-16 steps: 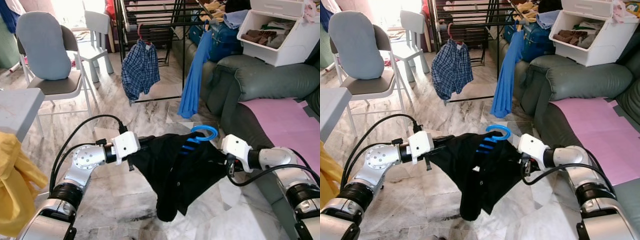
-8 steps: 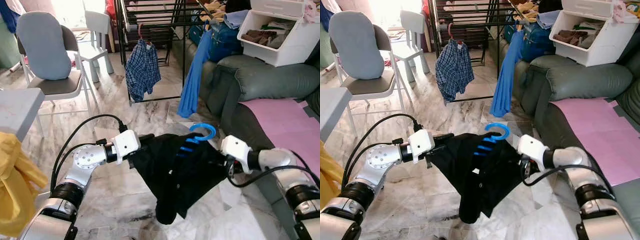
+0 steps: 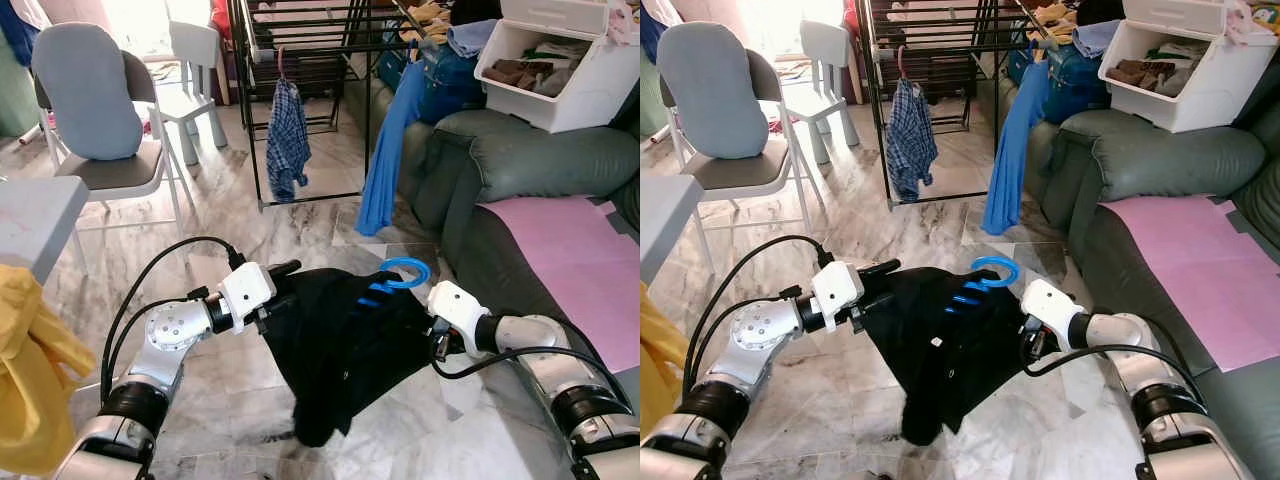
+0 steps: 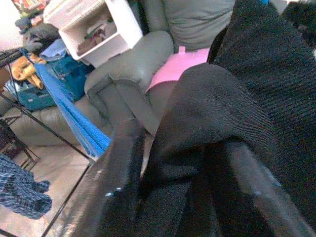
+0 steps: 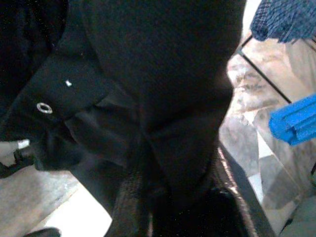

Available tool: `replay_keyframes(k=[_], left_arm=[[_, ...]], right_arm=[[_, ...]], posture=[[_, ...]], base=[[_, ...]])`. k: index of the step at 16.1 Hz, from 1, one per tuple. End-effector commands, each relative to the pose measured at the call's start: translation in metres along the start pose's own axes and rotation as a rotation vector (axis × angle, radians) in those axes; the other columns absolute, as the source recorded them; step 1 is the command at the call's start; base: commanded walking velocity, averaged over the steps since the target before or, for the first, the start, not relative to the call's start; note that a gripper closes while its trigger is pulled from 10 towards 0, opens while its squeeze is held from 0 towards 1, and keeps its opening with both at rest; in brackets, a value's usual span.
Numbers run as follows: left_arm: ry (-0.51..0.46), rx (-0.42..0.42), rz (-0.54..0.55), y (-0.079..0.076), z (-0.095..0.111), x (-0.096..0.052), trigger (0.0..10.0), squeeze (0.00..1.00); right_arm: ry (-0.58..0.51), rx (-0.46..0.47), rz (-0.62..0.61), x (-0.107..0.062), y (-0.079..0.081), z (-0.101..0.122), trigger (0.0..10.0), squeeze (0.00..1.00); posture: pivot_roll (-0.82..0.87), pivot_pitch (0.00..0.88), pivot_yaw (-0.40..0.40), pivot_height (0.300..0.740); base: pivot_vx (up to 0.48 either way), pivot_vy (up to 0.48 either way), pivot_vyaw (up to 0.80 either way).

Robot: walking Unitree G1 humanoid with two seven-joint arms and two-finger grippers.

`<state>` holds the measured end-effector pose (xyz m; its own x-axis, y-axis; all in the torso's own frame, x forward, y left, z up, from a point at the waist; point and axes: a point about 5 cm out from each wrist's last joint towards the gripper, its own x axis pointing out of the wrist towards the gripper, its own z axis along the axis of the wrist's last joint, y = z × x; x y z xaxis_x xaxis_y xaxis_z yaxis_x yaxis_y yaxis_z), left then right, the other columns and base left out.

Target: Hang hanger

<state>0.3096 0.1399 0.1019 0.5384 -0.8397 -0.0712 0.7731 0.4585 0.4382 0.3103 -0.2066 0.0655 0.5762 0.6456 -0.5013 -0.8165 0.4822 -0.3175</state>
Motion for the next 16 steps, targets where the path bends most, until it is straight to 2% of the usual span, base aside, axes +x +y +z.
replay_keyframes(k=[1,4,6,7,9,10,11,12,13,14,16], left_arm=[[-0.03,0.006,0.012,0.003,0.005,-0.001,10.0,1.0],[-0.013,-0.017,-0.046,-0.004,0.003,-0.002,10.0,1.0],[0.007,-0.029,-0.087,-0.008,0.001,-0.004,10.0,1.0],[0.012,-0.057,-0.036,-0.004,-0.001,-0.005,10.0,1.0],[0.029,-0.108,0.179,0.009,-0.004,-0.005,10.0,1.0],[0.035,-0.13,0.238,0.012,-0.005,-0.006,10.0,1.0],[0.061,-0.212,0.436,0.017,-0.012,-0.01,10.0,1.0],[0.063,-0.265,0.541,0.017,-0.016,-0.014,10.0,1.0],[0.077,-0.295,0.598,0.016,-0.019,-0.017,10.0,1.0],[0.104,-0.399,0.78,0.004,-0.031,-0.029,10.0,1.0],[0.11,-0.456,0.877,0.0,-0.034,-0.034,10.0,1.0]], right_arm=[[0.019,0.031,-0.068,-0.003,-0.006,-0.003,0.0,0.0],[0.038,0.083,-0.141,0.0,-0.01,-0.003,0.0,0.0],[0.043,0.109,-0.136,0.002,-0.01,-0.003,0.0,0.0],[0.055,0.122,-0.161,0.002,-0.011,-0.004,0.0,0.0],[0.085,0.178,-0.261,0.004,-0.015,-0.006,0.0,0.0],[0.089,0.198,-0.291,0.004,-0.016,-0.006,0.0,0.0],[0.061,0.268,-0.373,0.006,-0.019,-0.003,0.0,0.0],[0.033,0.319,-0.425,0.007,-0.021,-0.001,0.0,0.0],[0.015,0.344,-0.453,0.007,-0.021,0.001,0.0,0.0],[-0.042,0.45,-0.571,0.009,-0.021,0.006,0.0,0.0],[-0.054,0.47,-0.626,0.009,-0.019,0.008,0.0,0.0]], posture=[[-0.09,0.0,-0.013,0.74],[-0.09,0.0,-0.01,0.74],[-0.09,0.0,-0.011,0.74],[-0.09,0.0,-0.011,0.74],[-0.09,0.0,-0.009,0.74],[-0.09,0.0,-0.007,0.74],[-0.09,0.0,-0.006,0.74],[-0.1,0.0,-0.005,0.74],[-0.09,0.0,-0.004,0.74],[-0.09,0.0,-0.005,0.74],[-0.09,0.0,-0.004,0.74]], base=[[0.0,0.0,0.0],[0.0,0.0,0.0],[0.0,0.0,0.0],[0.0,0.0,0.0],[0.0,0.0,0.0],[0.0,0.0,0.0],[0.0,0.0,0.0],[0.0,0.0,0.0],[0.0,0.0,0.0],[0.0,0.0,0.0],[0.0,0.0,0.0]])
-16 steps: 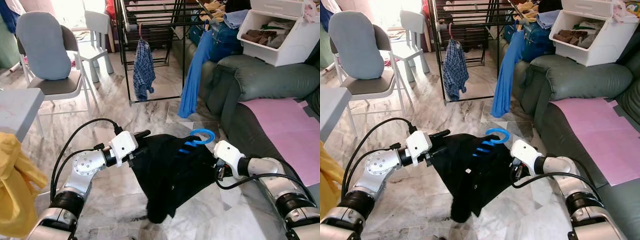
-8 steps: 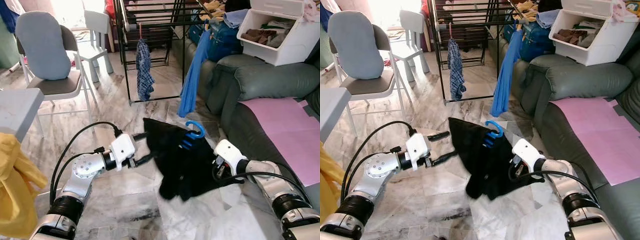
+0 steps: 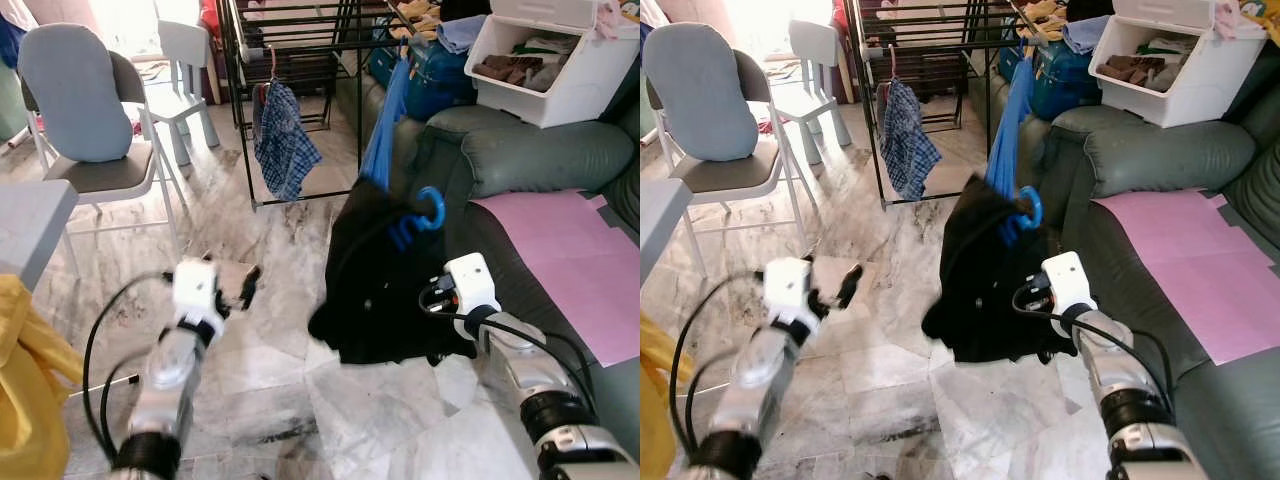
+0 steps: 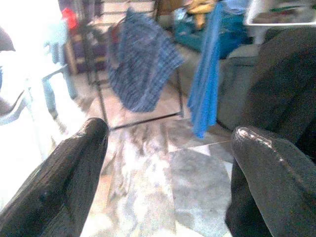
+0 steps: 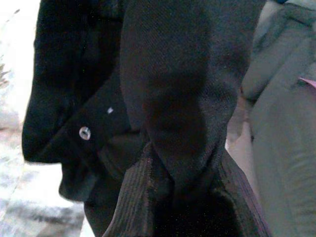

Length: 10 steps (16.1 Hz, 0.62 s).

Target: Hang hanger

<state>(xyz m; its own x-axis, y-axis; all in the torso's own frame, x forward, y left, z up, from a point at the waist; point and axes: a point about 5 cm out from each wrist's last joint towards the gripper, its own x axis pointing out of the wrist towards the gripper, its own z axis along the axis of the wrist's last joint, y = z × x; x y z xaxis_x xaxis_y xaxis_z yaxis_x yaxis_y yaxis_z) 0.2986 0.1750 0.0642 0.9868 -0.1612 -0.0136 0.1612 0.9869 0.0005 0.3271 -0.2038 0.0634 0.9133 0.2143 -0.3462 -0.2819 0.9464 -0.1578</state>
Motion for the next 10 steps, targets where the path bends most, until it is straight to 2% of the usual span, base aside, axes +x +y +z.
replay_keyframes(k=[1,2,3,5,6,7,8,10], left_arm=[[-0.026,-0.054,0.1,0.006,0.007,0.0,10.0,1.0],[-0.018,-0.086,0.147,0.008,0.006,-0.002,10.0,1.0],[-0.015,-0.091,0.16,0.008,0.006,-0.003,10.0,1.0],[-0.006,-0.095,0.194,0.013,0.007,-0.007,10.0,1.0],[-0.01,-0.102,0.197,0.013,0.009,-0.007,10.0,0.0],[-0.008,-0.109,0.193,0.012,0.01,-0.006,10.0,0.0],[-0.012,-0.102,0.194,0.011,0.012,-0.006,10.0,0.0],[-0.02,-0.109,0.179,0.01,0.015,-0.008,10.0,0.0]], right_arm=[[-0.069,0.076,-0.066,-0.001,0.0,0.013,4.3,0.0],[-0.084,0.127,-0.069,-0.002,0.007,0.015,10.0,0.0],[-0.089,0.147,-0.066,-0.002,0.01,0.016,10.0,0.0],[-0.109,0.237,-0.2,-0.009,0.014,0.018,10.0,0.0],[-0.119,0.216,-0.264,-0.011,0.013,0.02,10.0,0.0],[-0.137,0.179,-0.292,-0.013,0.011,0.023,10.0,0.0],[-0.165,0.249,-0.25,-0.015,0.013,0.024,10.0,0.0],[-0.136,0.265,-0.275,-0.019,0.011,0.024,10.0,0.0]], posture=[[-0.09,0.0,-0.004,0.74],[-0.09,0.0,-0.003,0.74],[-0.09,0.0,-0.002,0.74],[-0.11,0.0,0.006,0.74],[-0.11,0.0,0.009,0.74],[-0.11,0.0,0.014,0.74],[-0.11,0.0,0.015,0.74],[-0.11,0.0,0.017,0.74]], base=[[0.0,0.0,0.0],[0.0,0.0,0.0],[0.0,0.0,0.0],[0.0,0.0,0.0],[0.0,0.0,0.0],[0.0,0.0,0.0],[0.0,0.0,0.0],[0.0,0.0,0.0]])
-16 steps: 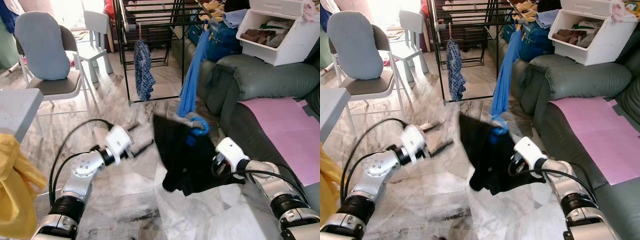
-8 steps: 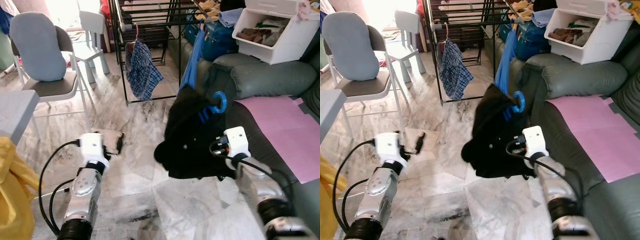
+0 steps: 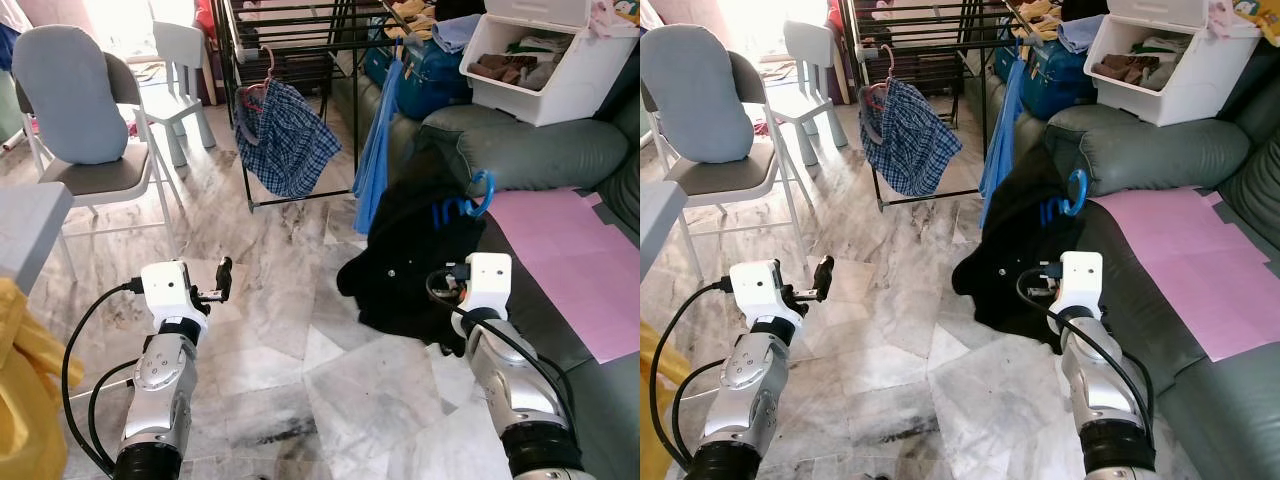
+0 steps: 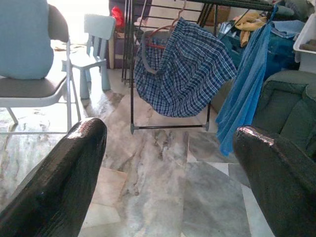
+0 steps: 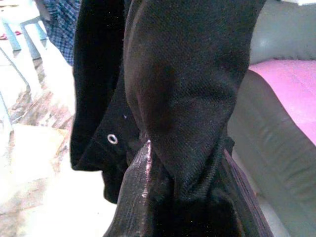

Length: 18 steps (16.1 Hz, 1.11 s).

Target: Hang hanger

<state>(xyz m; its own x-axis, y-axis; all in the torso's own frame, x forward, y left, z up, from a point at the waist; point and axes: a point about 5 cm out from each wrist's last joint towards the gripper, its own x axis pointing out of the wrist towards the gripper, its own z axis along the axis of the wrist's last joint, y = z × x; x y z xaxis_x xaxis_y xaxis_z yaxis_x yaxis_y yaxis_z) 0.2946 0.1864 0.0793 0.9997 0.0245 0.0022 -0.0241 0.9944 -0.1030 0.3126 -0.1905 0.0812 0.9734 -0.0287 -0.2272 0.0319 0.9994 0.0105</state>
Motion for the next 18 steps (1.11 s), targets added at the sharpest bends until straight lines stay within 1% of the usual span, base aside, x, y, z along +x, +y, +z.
replay_keyframes(k=[1,2,3,6,9,12,15,18], left_arm=[[0.004,-0.007,-0.007,-0.001,0.001,-0.002,10.0,0.0],[0.002,-0.01,-0.011,-0.001,0.001,-0.001,10.0,0.0],[0.001,-0.013,-0.014,-0.002,0.002,-0.001,10.0,0.0],[-0.005,-0.019,-0.035,-0.007,0.006,0.002,10.0,0.0],[-0.009,-0.025,-0.038,-0.007,0.008,0.003,10.0,0.0],[-0.002,-0.03,-0.044,-0.009,0.007,0.004,10.0,0.0],[-0.004,-0.034,-0.047,-0.01,0.007,0.005,10.0,0.0],[-0.005,-0.034,-0.042,-0.011,0.007,0.006,10.0,0.0]], right_arm=[[-0.026,0.02,0.0,-0.003,0.001,0.009,10.0,0.0],[-0.05,0.005,0.012,-0.007,0.005,0.01,10.0,0.0],[-0.039,0.018,0.013,-0.007,0.007,0.008,10.0,0.0],[-0.042,0.005,0.032,-0.008,0.013,0.009,10.0,0.0],[-0.03,0.015,0.001,-0.008,0.008,0.009,10.0,0.0],[-0.022,0.021,-0.003,-0.009,0.007,0.008,10.0,0.0],[-0.02,0.019,0.003,-0.008,0.008,0.008,10.0,0.0],[-0.017,0.016,0.006,-0.007,0.008,0.01,10.0,0.0]], posture=[[-0.11,0.0,0.015,0.74],[-0.11,0.0,0.015,0.74],[-0.11,0.0,0.015,0.74],[-0.11,0.0,0.015,0.74],[-0.11,0.0,0.015,0.74],[-0.12,0.0,0.015,0.74],[-0.12,0.0,0.012,0.74],[-0.11,0.0,0.006,0.74]], base=[[0.0,0.0,0.0],[0.0,0.0,0.0],[0.255,0.0,0.0],[0.331,0.0,0.0],[0.39,0.0,0.14],[0.404,0.0,0.7],[0.407,0.0,0.47],[0.423,0.0,0.0]])
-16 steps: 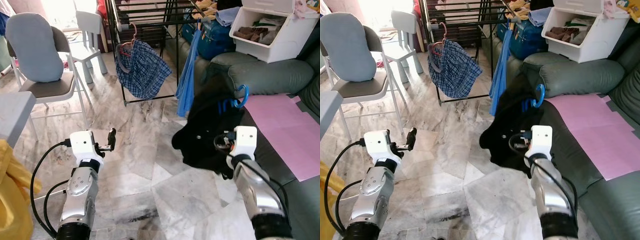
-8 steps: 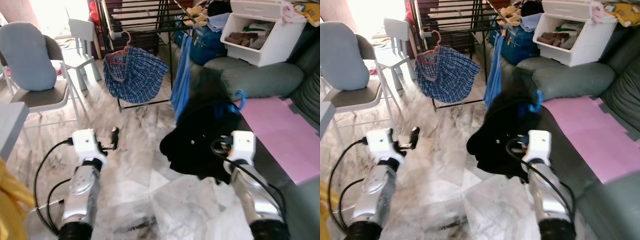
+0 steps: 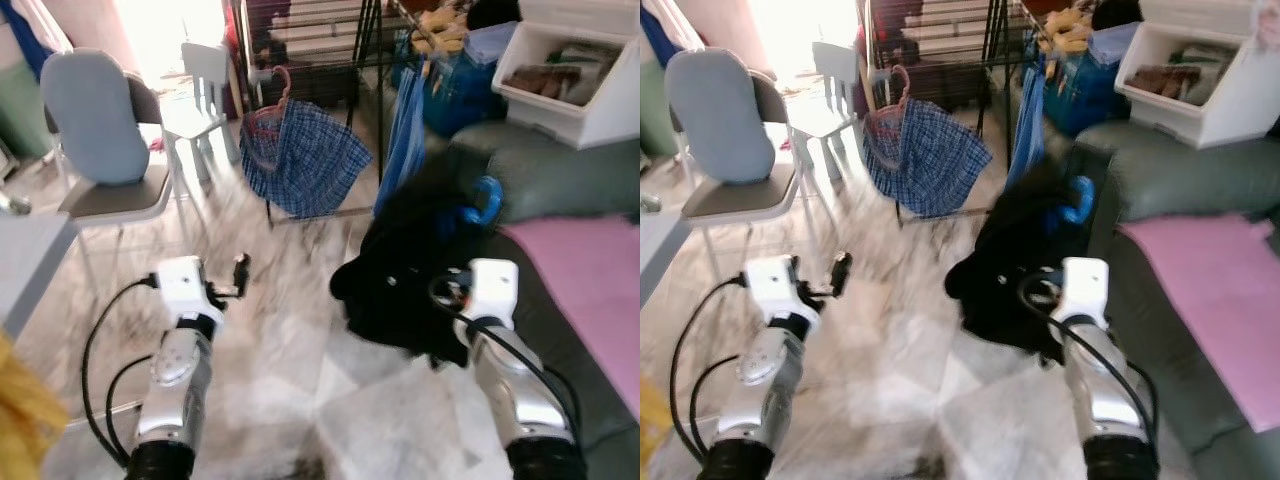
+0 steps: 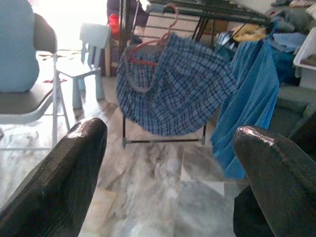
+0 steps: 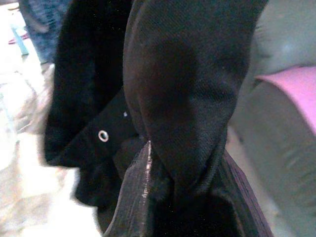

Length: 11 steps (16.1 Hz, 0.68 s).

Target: Hang hanger

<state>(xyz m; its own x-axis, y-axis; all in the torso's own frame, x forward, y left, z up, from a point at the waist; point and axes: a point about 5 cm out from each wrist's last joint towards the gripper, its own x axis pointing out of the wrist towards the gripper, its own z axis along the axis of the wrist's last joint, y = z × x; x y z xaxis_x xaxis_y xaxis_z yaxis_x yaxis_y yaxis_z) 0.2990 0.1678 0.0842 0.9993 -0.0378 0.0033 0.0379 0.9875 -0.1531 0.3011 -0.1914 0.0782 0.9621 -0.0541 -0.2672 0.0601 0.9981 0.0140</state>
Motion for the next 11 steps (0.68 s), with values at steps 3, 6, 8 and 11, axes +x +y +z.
replay_keyframes(k=[3,6,8,11], left_arm=[[-0.009,0.016,0.023,0.0083,0.0048,0.0012,10.0,0.0],[-0.006,0.02,0.025,0.0079,0.0041,0.0013,10.0,0.0],[-0.005,0.023,0.028,0.0075,0.0041,0.0019,10.0,0.0],[-0.007,0.024,0.028,0.0065,0.0062,0.0032,10.0,0.0]], right_arm=[[-0.057,0.001,0.034,0.0039,0.0102,0.0157,10.0,0.0],[-0.053,-0.004,0.034,0.0045,0.0105,0.0154,10.0,0.0],[-0.053,-0.01,0.037,0.0049,0.0106,0.0154,10.0,0.0],[-0.053,-0.011,0.042,0.0057,0.0112,0.0162,10.0,0.0]], posture=[[-0.11,0.0,0.005,0.74],[-0.11,0.0,0.005,0.74],[-0.11,0.0,0.004,0.74],[-0.11,0.0,0.004,0.74]], base=[[0.425,0.0,0.0],[0.391,0.0,0.0],[0.311,0.0,0.0],[0.32,0.0,0.0]])
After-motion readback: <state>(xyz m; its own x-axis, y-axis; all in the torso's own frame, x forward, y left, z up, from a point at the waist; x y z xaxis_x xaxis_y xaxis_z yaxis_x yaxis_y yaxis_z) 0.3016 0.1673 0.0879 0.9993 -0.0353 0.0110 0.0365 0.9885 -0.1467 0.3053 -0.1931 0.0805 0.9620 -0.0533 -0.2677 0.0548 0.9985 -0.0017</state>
